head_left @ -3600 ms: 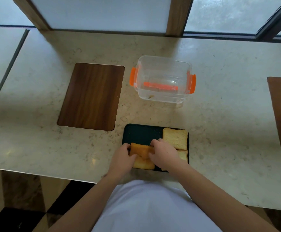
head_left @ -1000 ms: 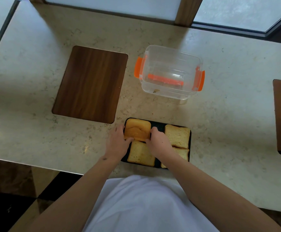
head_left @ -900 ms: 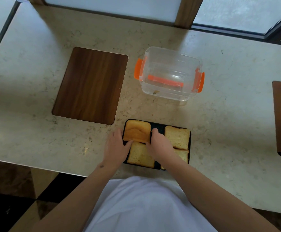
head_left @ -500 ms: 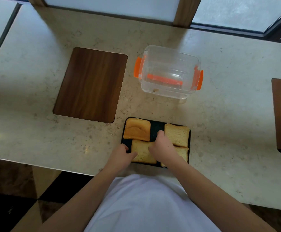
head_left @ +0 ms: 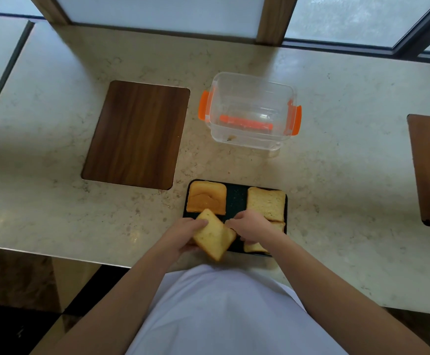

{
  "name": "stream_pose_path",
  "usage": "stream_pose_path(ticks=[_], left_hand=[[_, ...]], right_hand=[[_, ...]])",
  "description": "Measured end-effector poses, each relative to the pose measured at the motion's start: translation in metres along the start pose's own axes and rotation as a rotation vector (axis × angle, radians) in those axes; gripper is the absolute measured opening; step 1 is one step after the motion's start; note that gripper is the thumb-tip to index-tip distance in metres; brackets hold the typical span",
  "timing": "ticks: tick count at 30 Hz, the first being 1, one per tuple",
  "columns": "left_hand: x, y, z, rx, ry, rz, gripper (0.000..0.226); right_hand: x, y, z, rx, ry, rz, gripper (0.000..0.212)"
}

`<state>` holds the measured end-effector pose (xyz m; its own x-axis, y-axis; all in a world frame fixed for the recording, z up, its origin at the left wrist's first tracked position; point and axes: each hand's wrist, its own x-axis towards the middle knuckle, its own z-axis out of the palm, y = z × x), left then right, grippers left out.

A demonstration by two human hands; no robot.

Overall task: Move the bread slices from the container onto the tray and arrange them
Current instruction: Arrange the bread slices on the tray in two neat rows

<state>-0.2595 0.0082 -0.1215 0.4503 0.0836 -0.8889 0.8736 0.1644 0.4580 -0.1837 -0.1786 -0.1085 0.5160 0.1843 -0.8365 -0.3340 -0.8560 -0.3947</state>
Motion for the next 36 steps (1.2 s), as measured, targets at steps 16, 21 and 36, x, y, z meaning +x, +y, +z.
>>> stream_pose_path(ticks=[16,21,36], left_hand=[[-0.003,0.01,-0.023,0.11,0.0,0.114,0.032],[0.001,0.009,-0.022,0.091,0.0,0.126,0.027],[0.006,0.012,-0.012,0.068,-0.04,0.106,0.033]], right_hand=[[0.017,-0.023,0.009,0.566,0.014,-0.024,0.063],[0.017,-0.023,0.008,0.545,0.012,-0.018,0.059],[0.007,-0.019,0.007,0.531,0.072,-0.048,0.054]])
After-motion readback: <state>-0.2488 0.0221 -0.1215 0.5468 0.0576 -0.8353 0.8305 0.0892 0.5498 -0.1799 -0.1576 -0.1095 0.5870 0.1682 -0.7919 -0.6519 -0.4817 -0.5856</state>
